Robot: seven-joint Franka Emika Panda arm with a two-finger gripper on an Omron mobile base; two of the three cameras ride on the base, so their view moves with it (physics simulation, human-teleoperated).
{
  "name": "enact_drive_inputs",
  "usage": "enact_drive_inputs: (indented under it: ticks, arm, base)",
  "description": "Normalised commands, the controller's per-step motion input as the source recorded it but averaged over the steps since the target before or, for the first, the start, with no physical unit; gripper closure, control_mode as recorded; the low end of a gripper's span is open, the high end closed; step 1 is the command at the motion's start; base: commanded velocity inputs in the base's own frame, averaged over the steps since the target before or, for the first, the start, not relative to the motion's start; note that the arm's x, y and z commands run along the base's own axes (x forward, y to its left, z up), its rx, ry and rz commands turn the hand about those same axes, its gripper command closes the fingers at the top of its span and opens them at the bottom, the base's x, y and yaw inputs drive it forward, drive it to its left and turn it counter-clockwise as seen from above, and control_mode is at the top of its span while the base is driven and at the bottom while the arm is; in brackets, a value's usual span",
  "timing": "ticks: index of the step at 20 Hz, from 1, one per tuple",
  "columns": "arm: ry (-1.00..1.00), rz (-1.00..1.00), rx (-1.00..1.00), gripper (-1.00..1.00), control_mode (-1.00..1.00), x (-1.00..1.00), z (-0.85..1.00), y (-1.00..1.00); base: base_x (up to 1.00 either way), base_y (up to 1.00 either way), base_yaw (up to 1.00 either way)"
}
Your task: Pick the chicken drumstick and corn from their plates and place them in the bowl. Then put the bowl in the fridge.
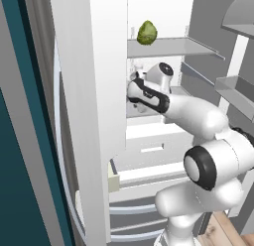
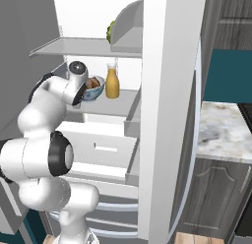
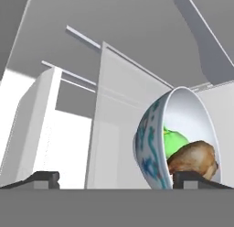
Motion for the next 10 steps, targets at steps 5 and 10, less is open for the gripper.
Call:
enact_drive_inputs:
  ticks: [5,10]
  arm:
    - [0.0,0.0,0.0,-1.0,-1.0,-0.66,0.41,-0.12]
    - [0.0,0.0,0.0,-1.0,-1.0,-0.79,0.28,-0.14]
  base:
    - [0.0,0.0,0.0]
    - [0.0,0.0,0.0]
